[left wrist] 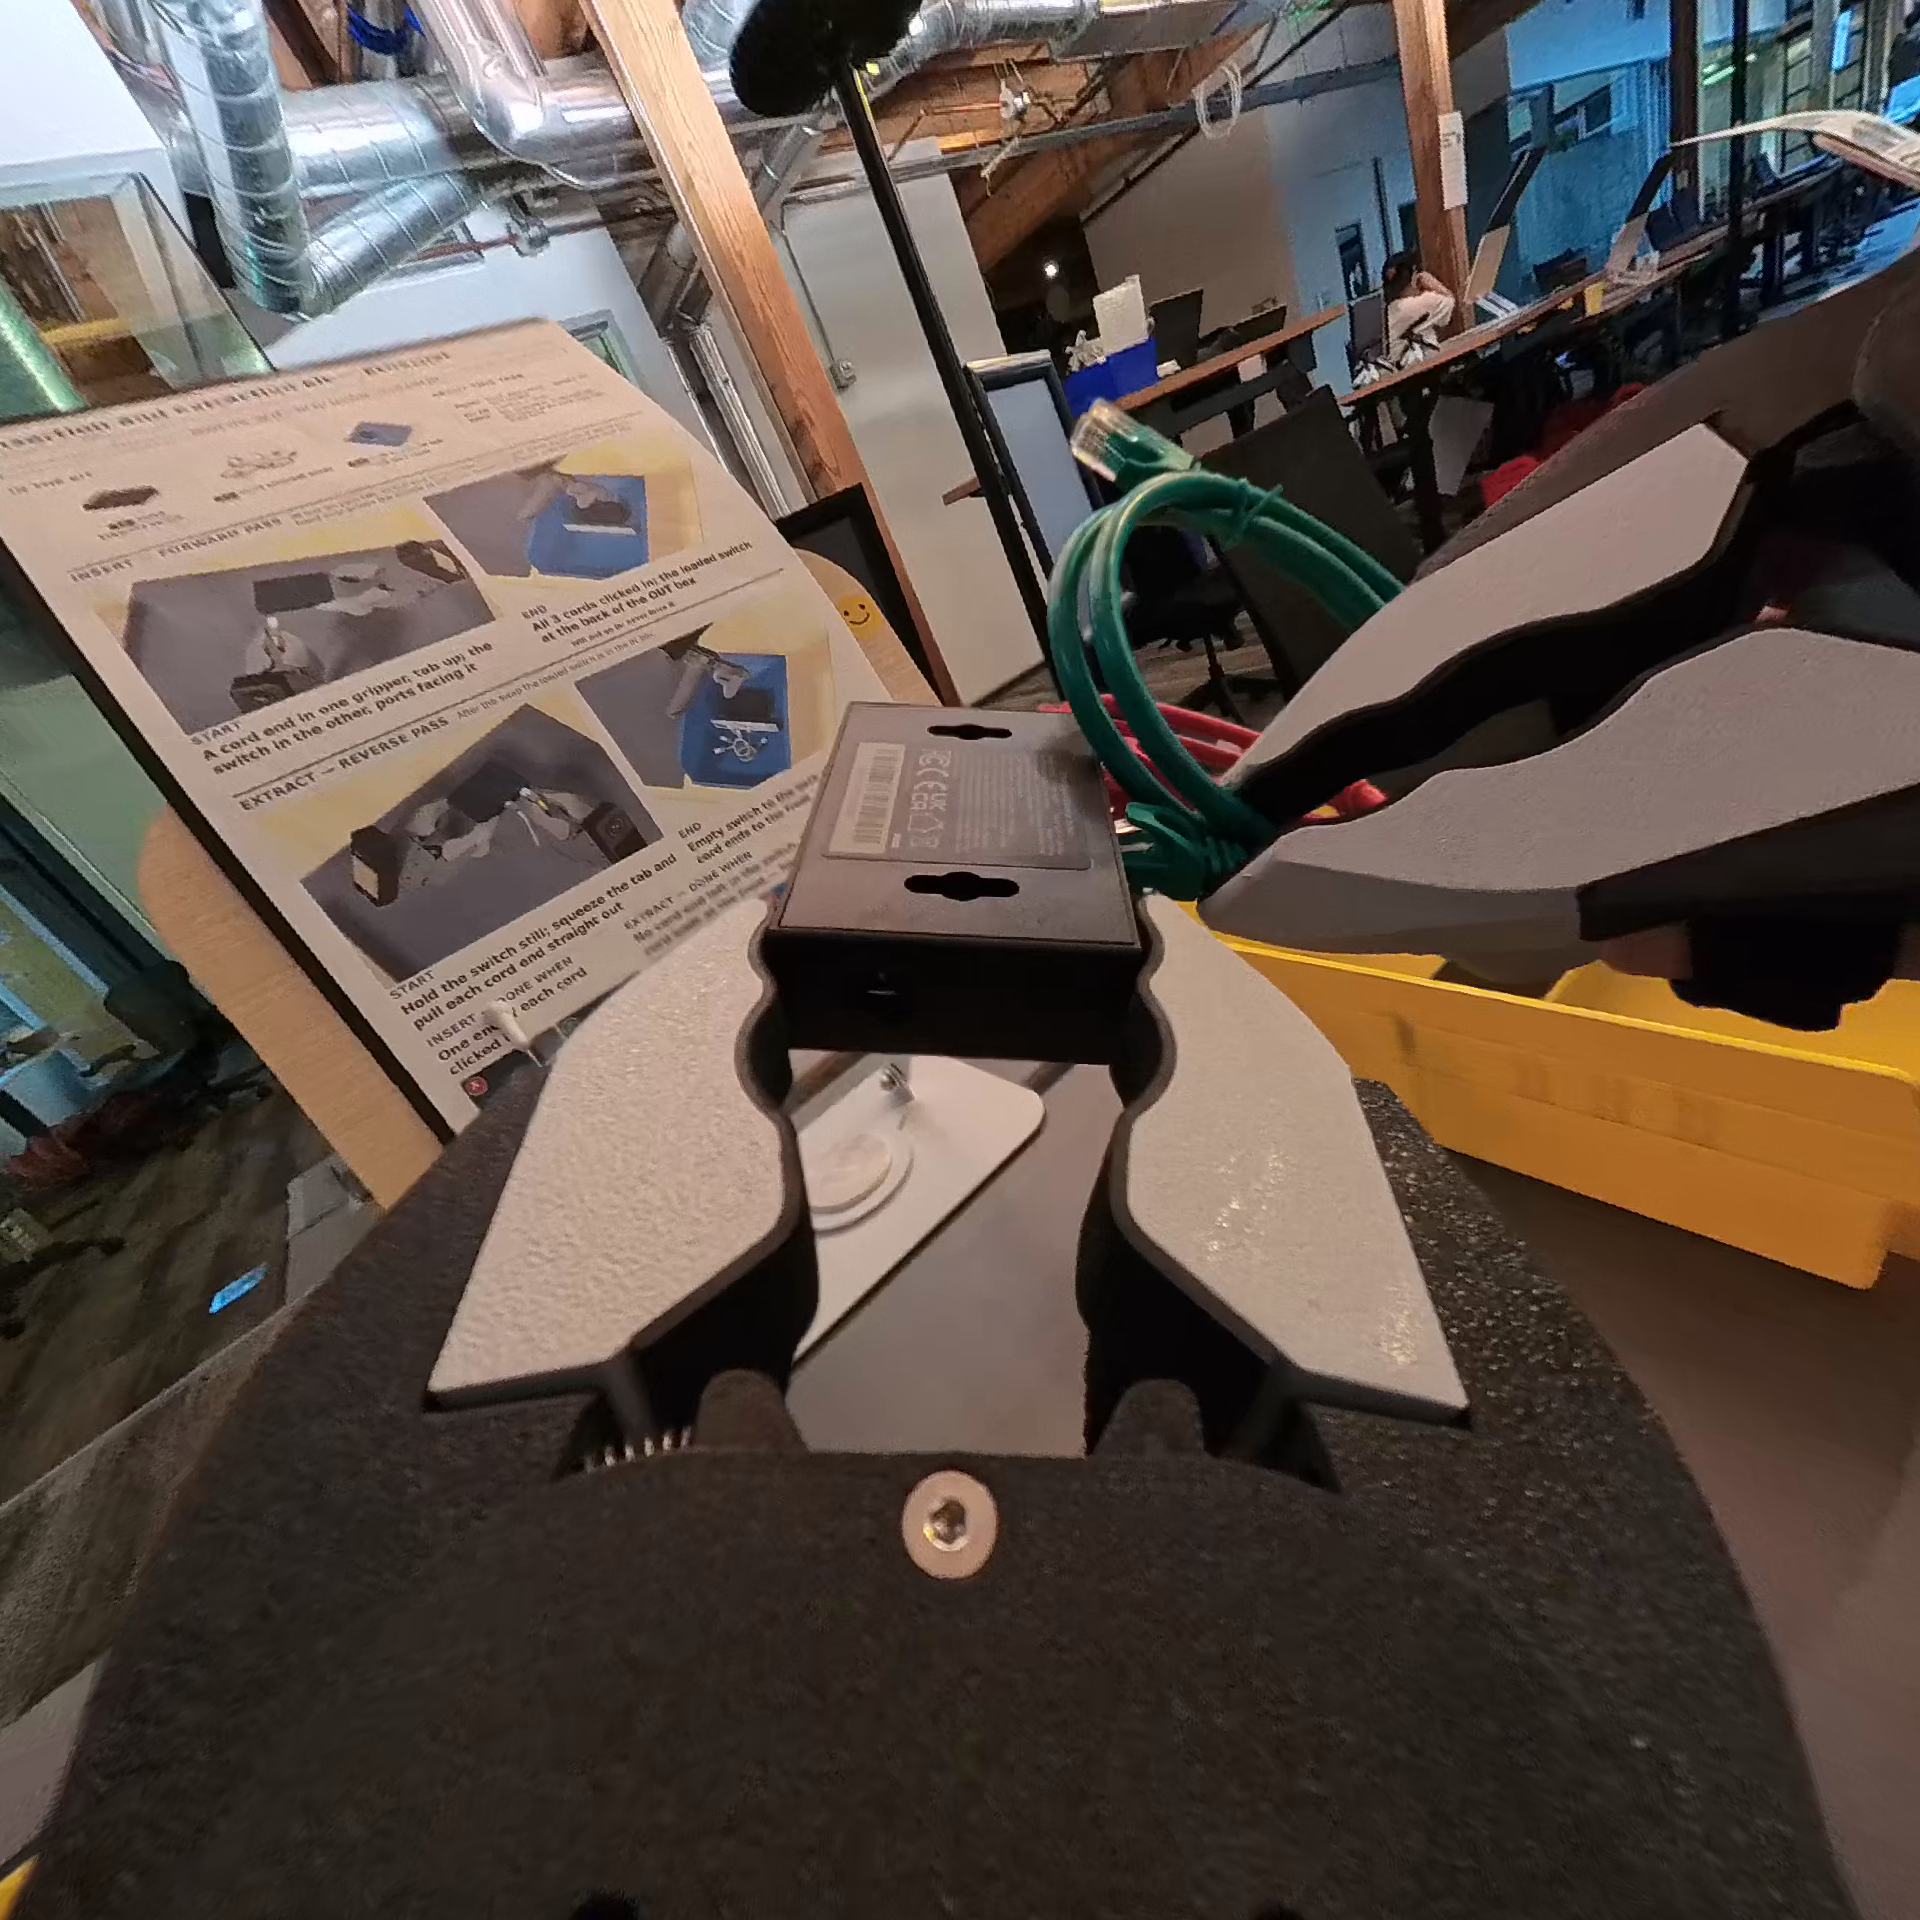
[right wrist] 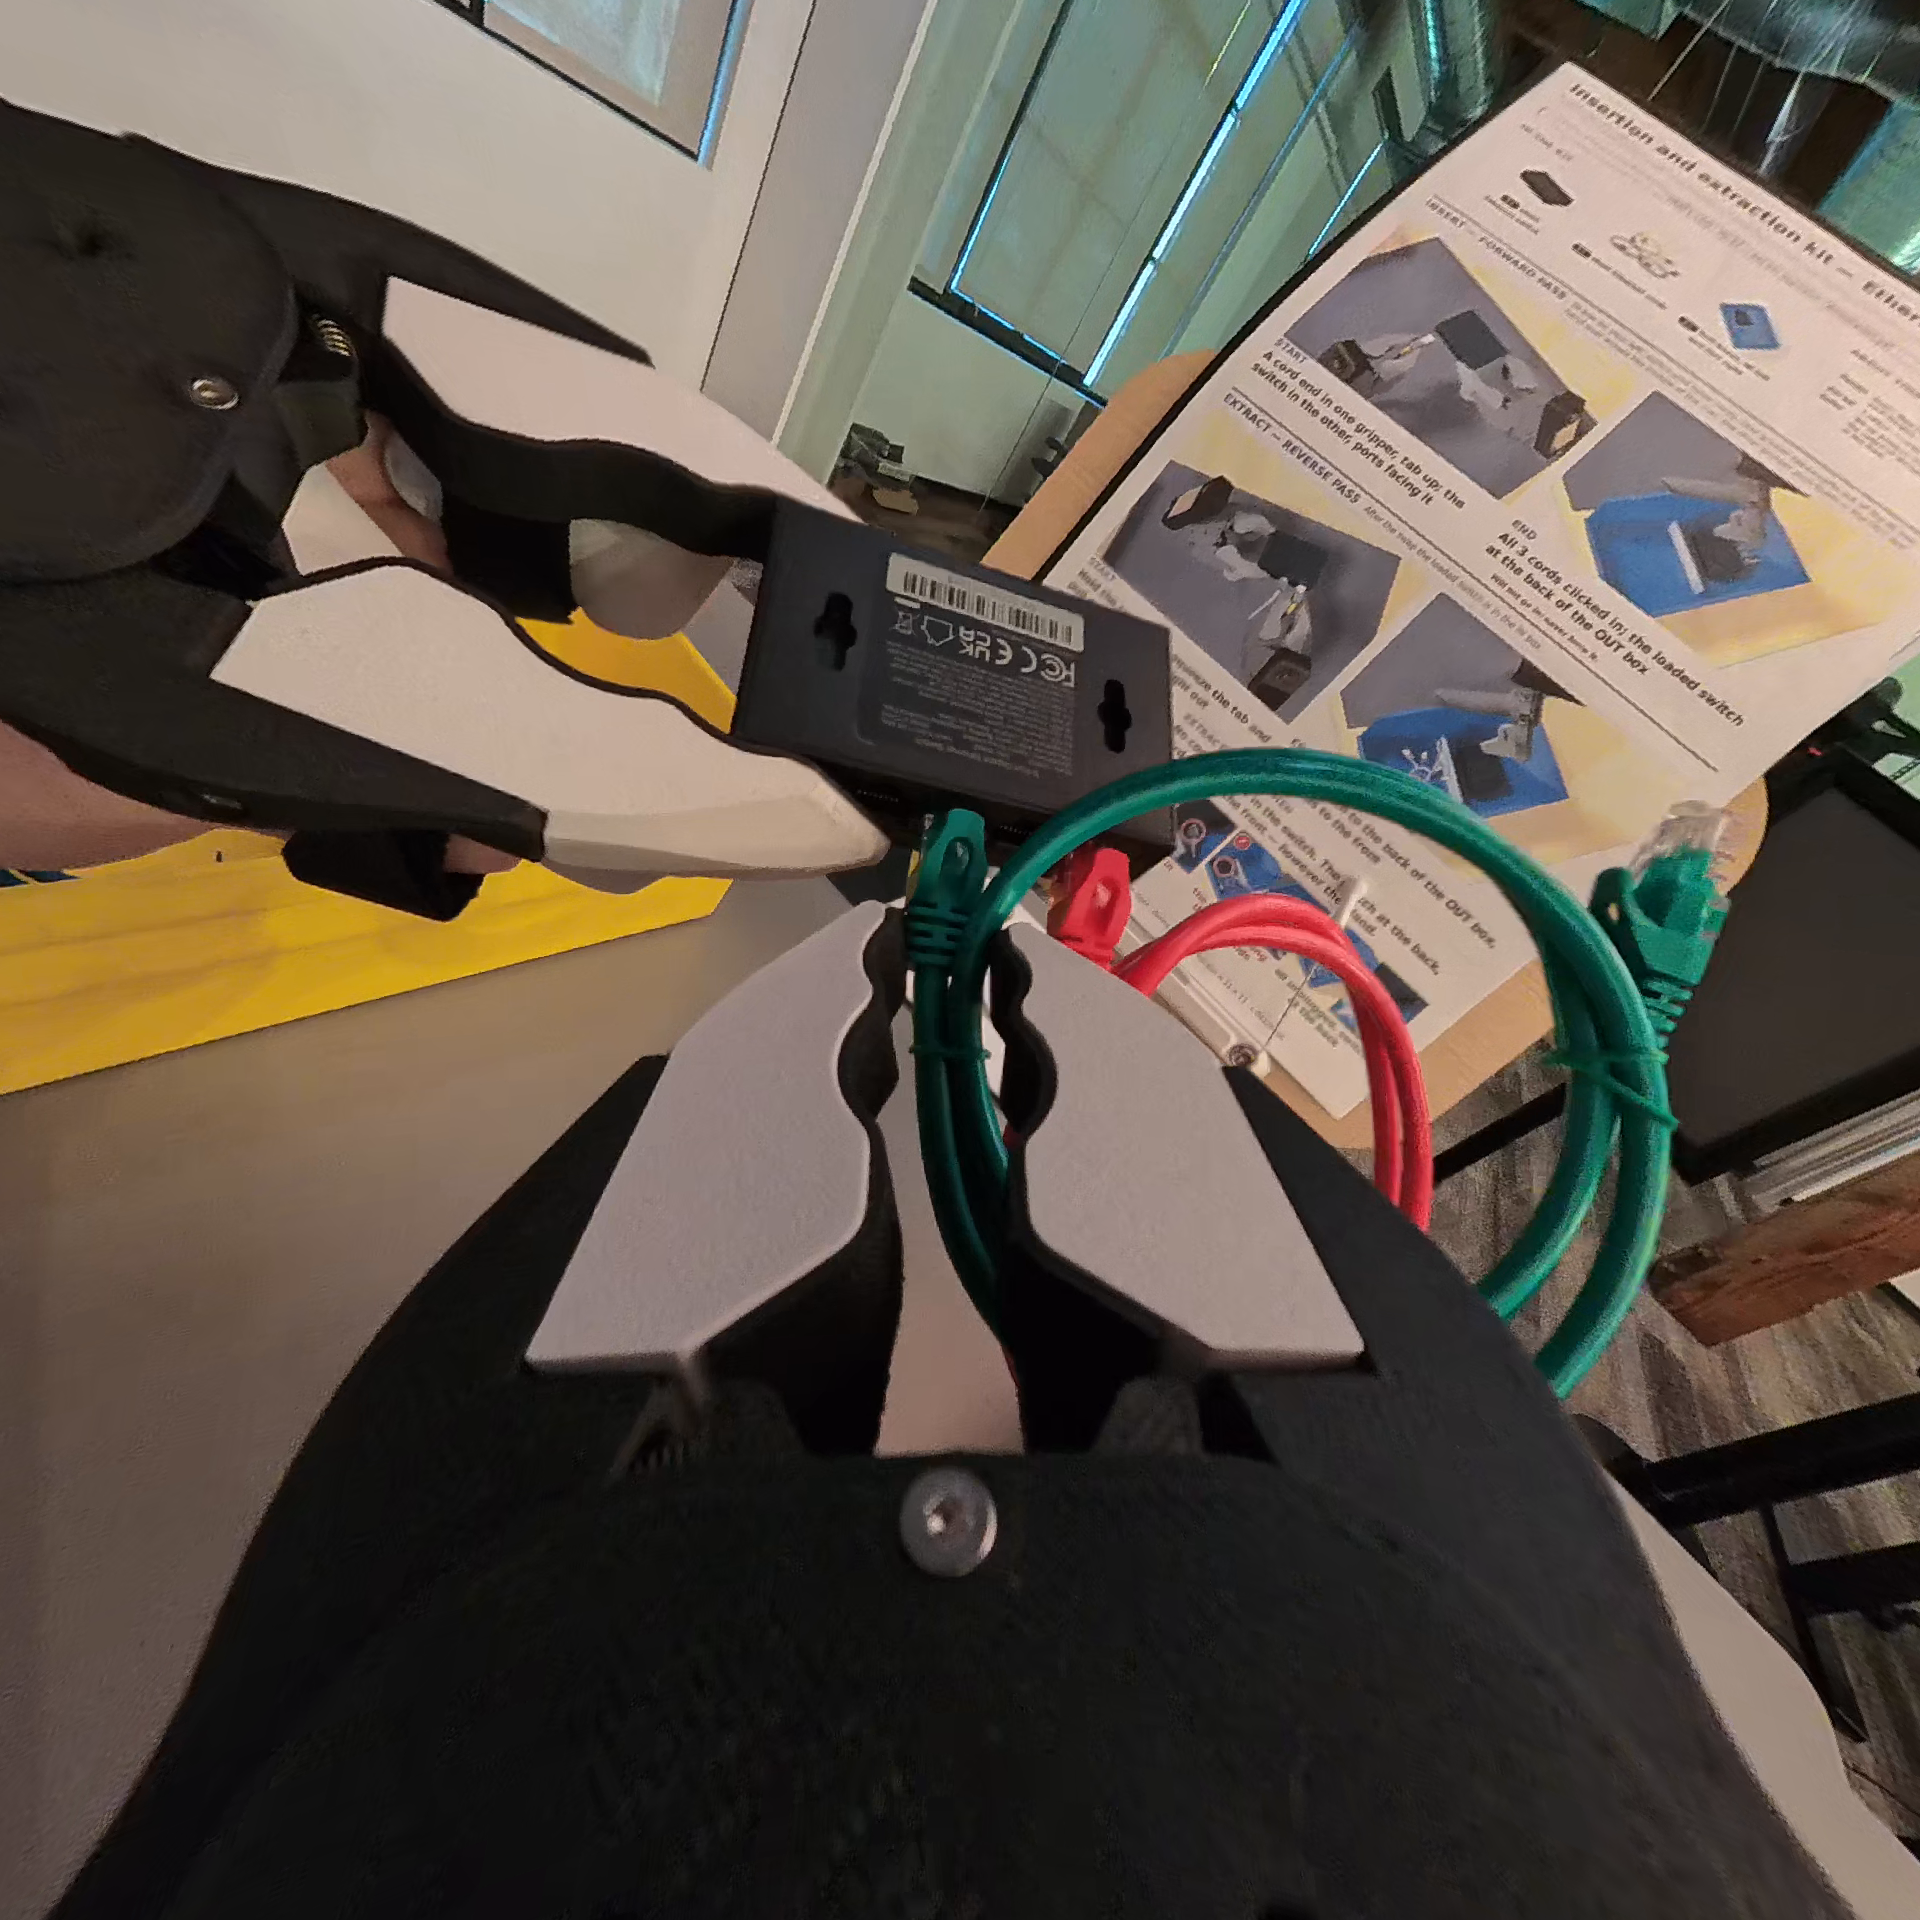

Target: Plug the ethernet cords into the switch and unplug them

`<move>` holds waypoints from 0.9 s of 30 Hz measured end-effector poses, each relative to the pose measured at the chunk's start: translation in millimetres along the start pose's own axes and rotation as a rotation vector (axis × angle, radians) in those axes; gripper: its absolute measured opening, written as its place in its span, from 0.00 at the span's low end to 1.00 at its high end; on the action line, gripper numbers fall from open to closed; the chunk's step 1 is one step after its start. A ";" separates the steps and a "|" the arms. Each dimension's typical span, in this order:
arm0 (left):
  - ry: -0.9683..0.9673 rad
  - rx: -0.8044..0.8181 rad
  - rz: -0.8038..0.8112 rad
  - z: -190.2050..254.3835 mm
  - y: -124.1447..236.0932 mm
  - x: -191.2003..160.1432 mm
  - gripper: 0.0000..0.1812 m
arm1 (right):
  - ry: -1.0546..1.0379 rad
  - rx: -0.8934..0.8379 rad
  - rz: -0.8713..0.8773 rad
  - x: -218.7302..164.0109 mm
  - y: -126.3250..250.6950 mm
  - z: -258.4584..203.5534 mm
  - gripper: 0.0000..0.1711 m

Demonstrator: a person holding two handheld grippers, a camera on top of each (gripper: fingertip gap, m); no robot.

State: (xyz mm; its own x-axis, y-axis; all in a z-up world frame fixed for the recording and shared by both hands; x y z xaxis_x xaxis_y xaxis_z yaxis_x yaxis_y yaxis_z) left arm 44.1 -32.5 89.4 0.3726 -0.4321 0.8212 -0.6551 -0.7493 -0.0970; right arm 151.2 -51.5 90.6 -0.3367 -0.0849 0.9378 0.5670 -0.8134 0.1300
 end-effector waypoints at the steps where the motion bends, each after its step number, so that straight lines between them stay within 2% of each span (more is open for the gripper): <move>1: -0.005 0.007 -0.009 -0.4 -0.3 0.5 0.34 | 0.004 -0.003 0.002 0.2 -0.4 0.3 0.09; 3: -0.031 0.002 -0.018 -2.6 -0.3 2.2 0.34 | 0.007 0.012 -0.005 -0.3 -1.9 1.0 0.09; 5: -0.047 0.018 0.055 -6.7 4.1 8.5 0.34 | -0.008 0.034 0.045 3.9 0.0 -0.3 0.09; 9: -0.095 0.019 0.049 -6.9 8.4 14.9 0.34 | 0.036 0.007 0.062 8.9 4.9 -3.9 0.09; 18: -0.048 -0.001 -0.002 -0.7 3.9 8.3 0.34 | 0.017 -0.001 0.010 4.5 3.6 -2.0 0.09; 22: 0.011 -0.009 0.052 0.4 -0.5 5.0 0.34 | -0.014 0.018 -0.011 1.8 -0.4 6.9 0.09; 25: -0.078 -0.049 0.004 -2.0 -0.2 2.2 0.35 | -0.114 0.090 -0.045 -5.9 -8.1 12.1 0.09; 27: -0.147 -0.048 -0.048 -12.3 5.8 2.1 0.39 | -0.133 0.096 -0.112 -16.6 -16.3 12.9 0.10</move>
Point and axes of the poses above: each gripper's, where its closed fingertips meet, y back along the fingers, x out of its top, z = x × y across the jaws, the point moved 6 cm from there along y, back along the fingers, and after that the axes turned 11 degrees about -y, right-handed, at the moved point
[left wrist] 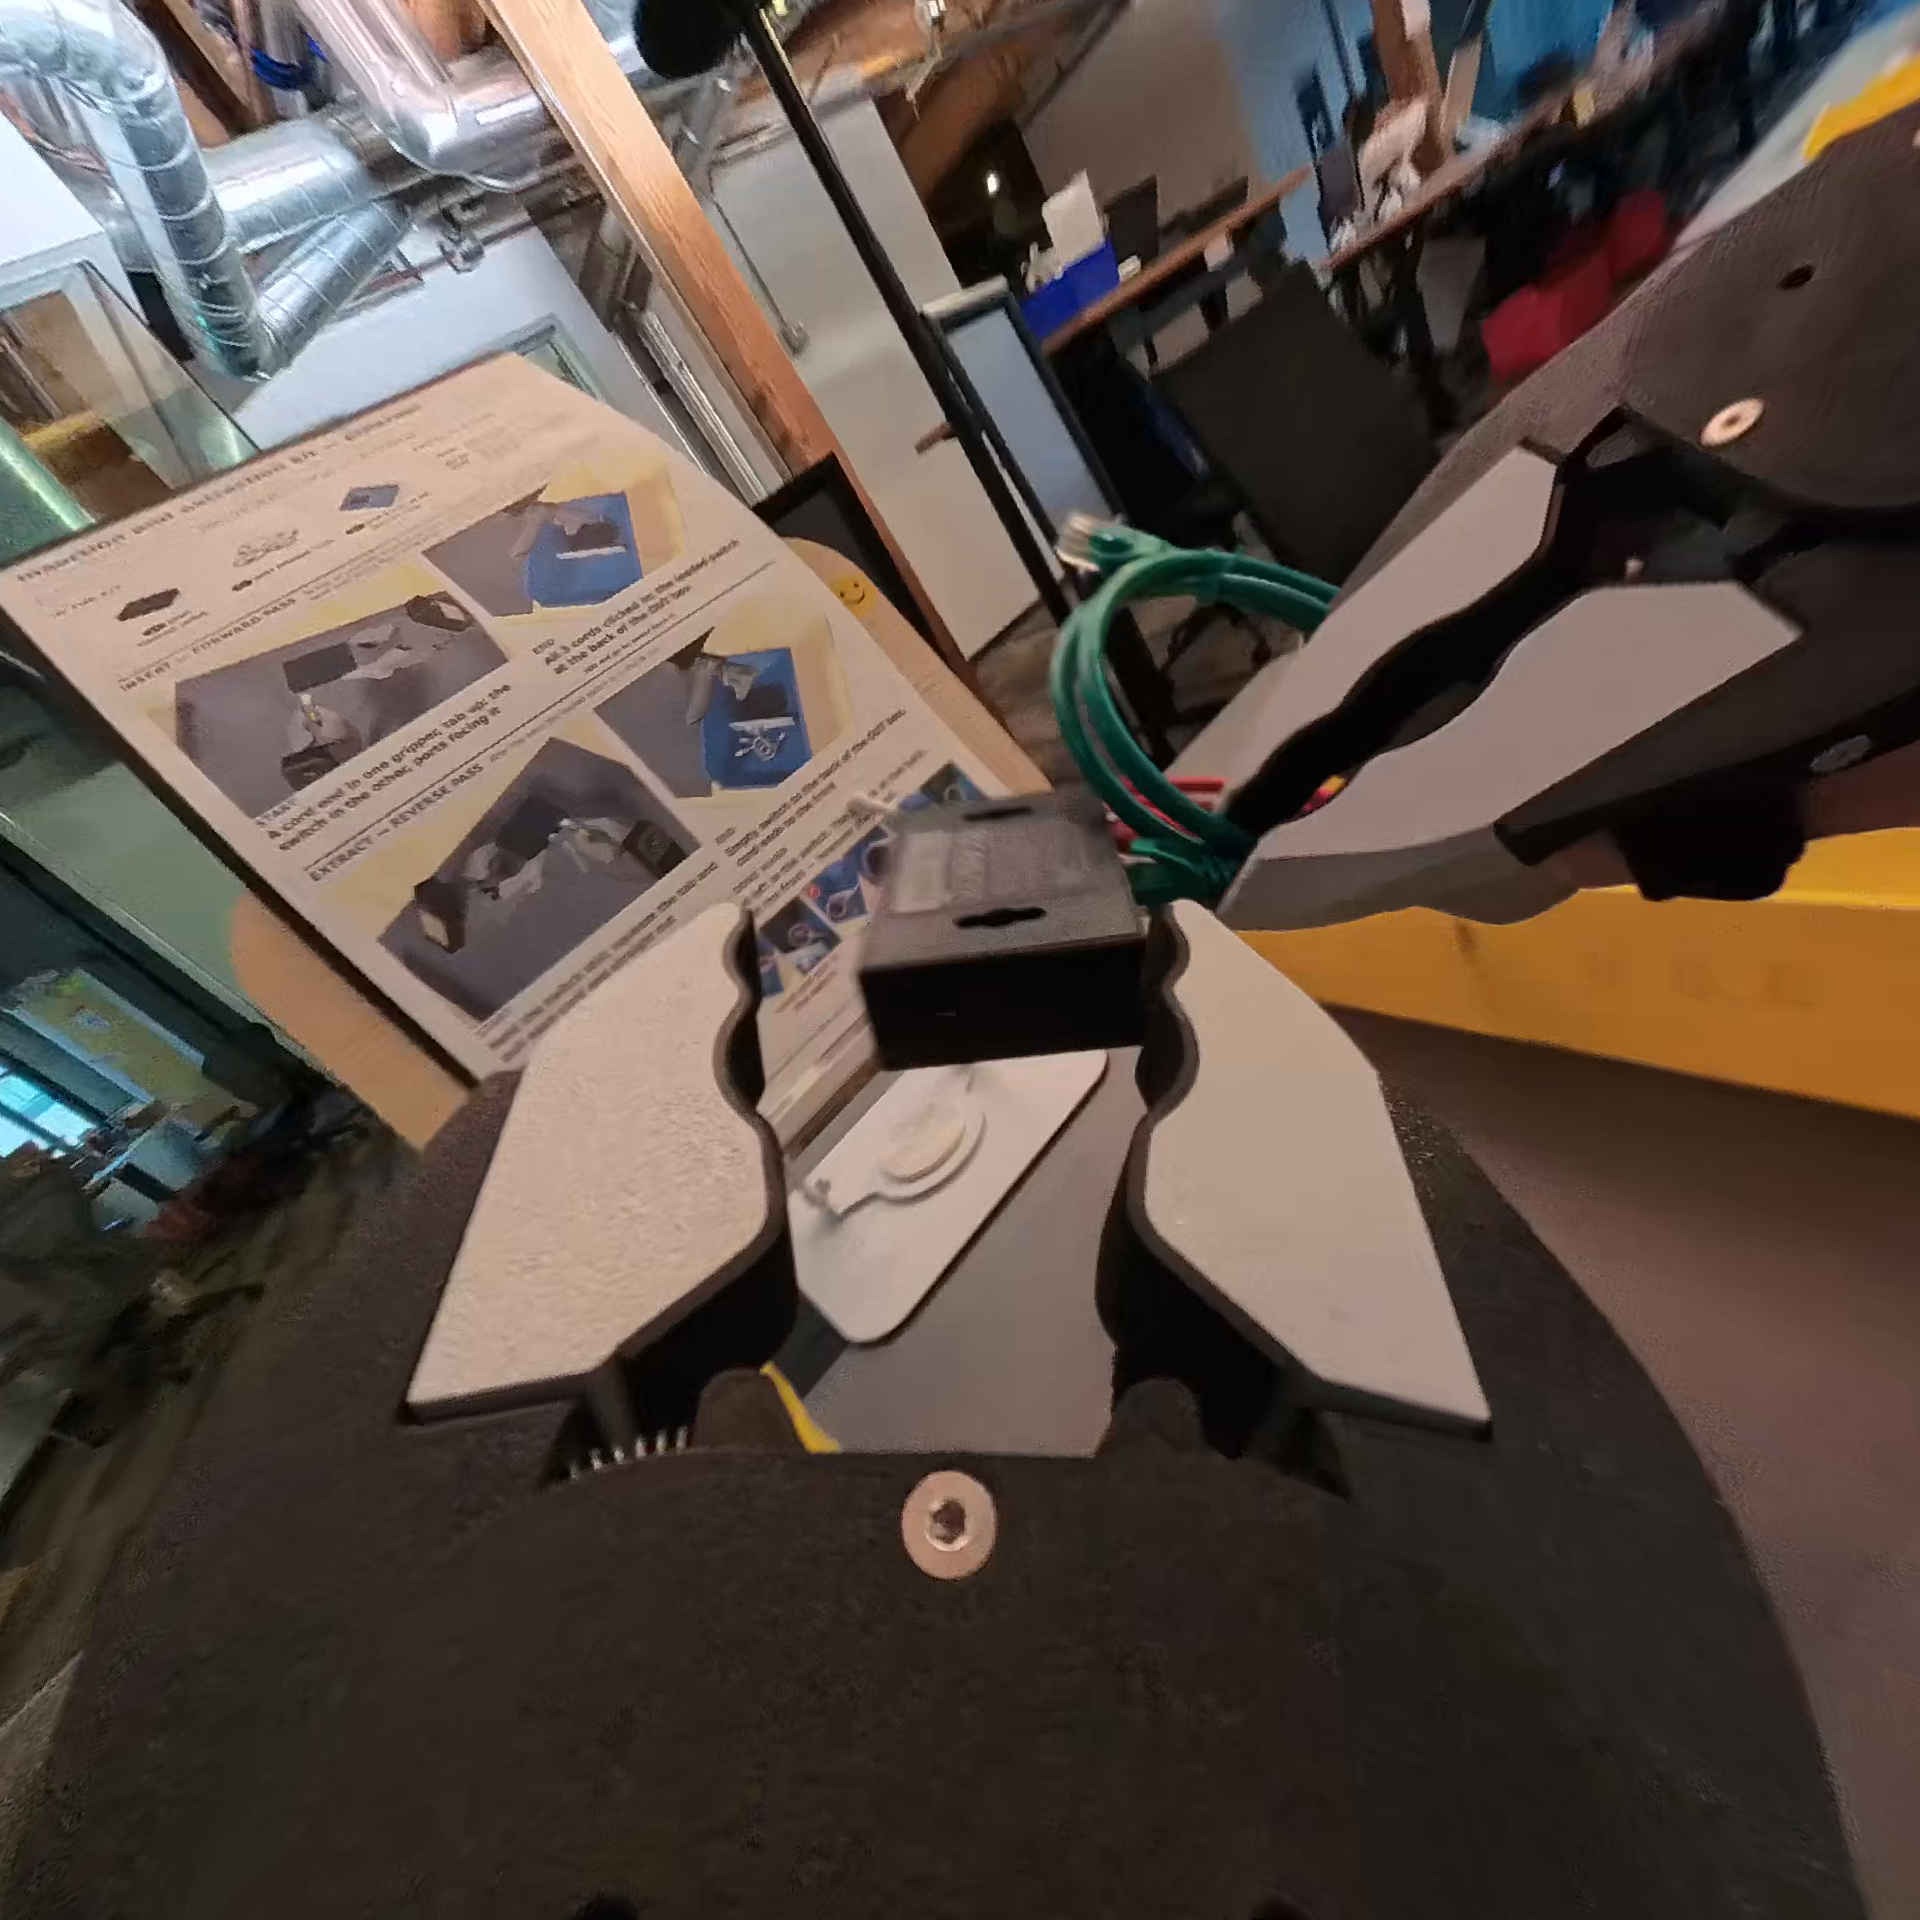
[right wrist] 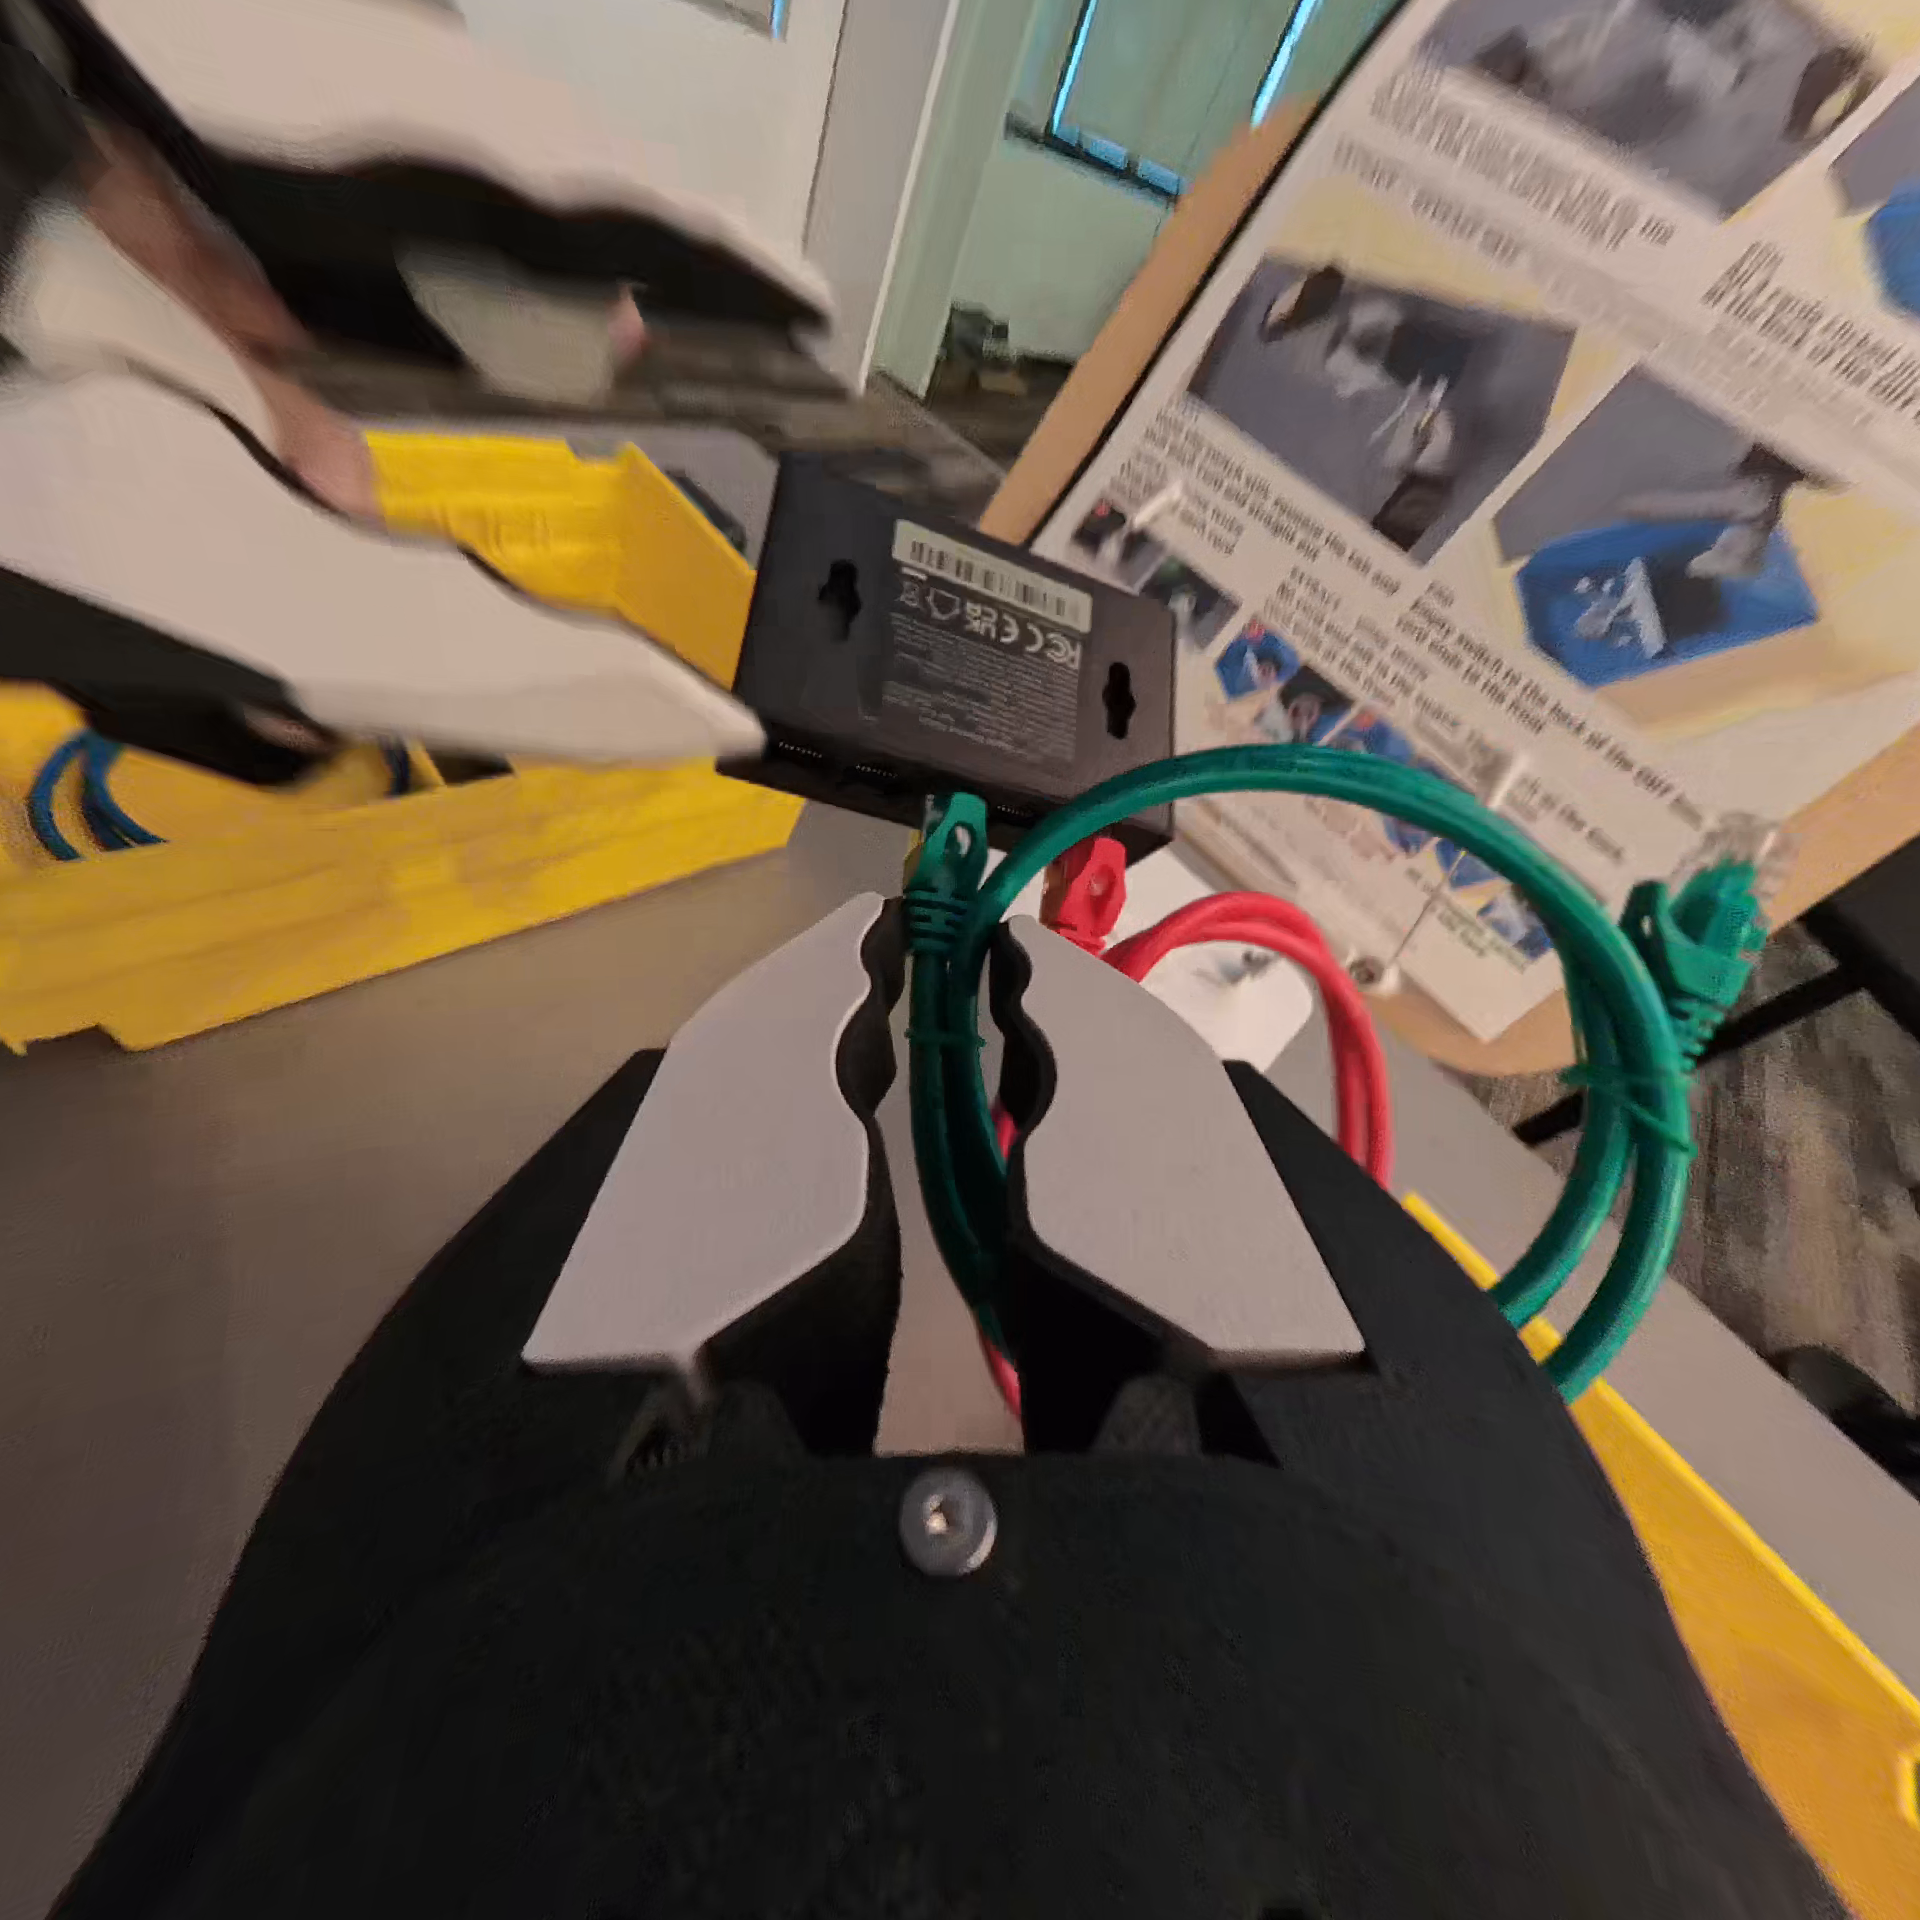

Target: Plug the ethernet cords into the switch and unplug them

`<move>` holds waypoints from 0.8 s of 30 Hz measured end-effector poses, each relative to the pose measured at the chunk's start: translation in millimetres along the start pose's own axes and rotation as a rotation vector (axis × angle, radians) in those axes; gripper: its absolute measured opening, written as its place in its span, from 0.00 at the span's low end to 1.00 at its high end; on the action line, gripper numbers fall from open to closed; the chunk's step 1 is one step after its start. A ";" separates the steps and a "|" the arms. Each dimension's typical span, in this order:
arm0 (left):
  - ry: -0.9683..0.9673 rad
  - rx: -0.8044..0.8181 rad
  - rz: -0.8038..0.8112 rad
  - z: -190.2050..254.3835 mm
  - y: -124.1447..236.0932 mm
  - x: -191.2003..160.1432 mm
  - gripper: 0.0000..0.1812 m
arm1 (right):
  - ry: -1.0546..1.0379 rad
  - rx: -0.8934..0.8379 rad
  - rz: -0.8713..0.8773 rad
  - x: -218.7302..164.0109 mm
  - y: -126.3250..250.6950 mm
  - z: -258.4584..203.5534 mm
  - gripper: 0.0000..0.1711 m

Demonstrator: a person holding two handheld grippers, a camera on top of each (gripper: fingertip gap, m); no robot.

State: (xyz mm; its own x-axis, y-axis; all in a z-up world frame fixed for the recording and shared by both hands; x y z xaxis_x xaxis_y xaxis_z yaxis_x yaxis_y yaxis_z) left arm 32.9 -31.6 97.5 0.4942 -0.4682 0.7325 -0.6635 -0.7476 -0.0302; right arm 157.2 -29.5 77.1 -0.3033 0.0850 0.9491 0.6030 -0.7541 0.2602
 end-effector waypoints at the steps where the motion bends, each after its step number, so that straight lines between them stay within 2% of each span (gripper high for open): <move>1: 0.000 -0.014 -0.007 -6.7 6.6 1.1 0.35 | -0.004 -0.006 -0.047 -6.6 -5.7 1.8 0.09; 4: 0.086 -0.059 0.028 -34.7 35.4 10.2 0.31 | -0.029 0.026 -0.189 -30.5 -26.1 2.7 0.09; 6: 0.156 -0.124 -0.029 -50.1 56.4 8.2 0.31 | -0.030 0.057 -0.298 -49.5 -40.6 -2.9 0.10; 8: 0.204 -0.191 -0.188 -58.8 77.1 -5.6 0.30 | -0.005 0.069 -0.384 -68.1 -53.8 -10.7 0.10; 12: 0.205 -0.209 -0.436 -66.5 107.1 -35.8 0.27 | 0.029 0.097 -0.530 -101.3 -73.9 -23.3 0.10; 15: 0.279 -0.368 -0.615 -50.6 119.6 -59.3 0.25 | 0.025 0.110 -0.605 -120.3 -83.2 -25.2 0.10; 17: 0.211 -0.388 -0.816 -43.7 125.4 -86.7 0.26 | 0.025 0.108 -0.642 -129.6 -86.8 -23.6 0.11; 19: 0.131 -0.329 -0.977 -45.8 124.3 -112.6 0.25 | 0.038 0.100 -0.657 -135.7 -89.8 -21.2 0.11; 22: 0.260 -0.420 -0.968 -34.6 117.4 -127.8 0.25 | 0.099 0.087 -0.691 -137.9 -90.4 -19.0 0.13; 24: 0.275 -0.402 -1.050 -34.2 122.5 -136.3 0.26 | 0.174 0.040 -0.649 -123.7 -86.7 -17.2 0.14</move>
Point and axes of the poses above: each gripper's, where its closed fingertips meet, y back along the fingers, x out of its top, z = x × y across the jaws, the point moved 6 cm from there along y, back along the fingers, and after that the axes turned 11 degrees about -y, right-handed, at the moved point
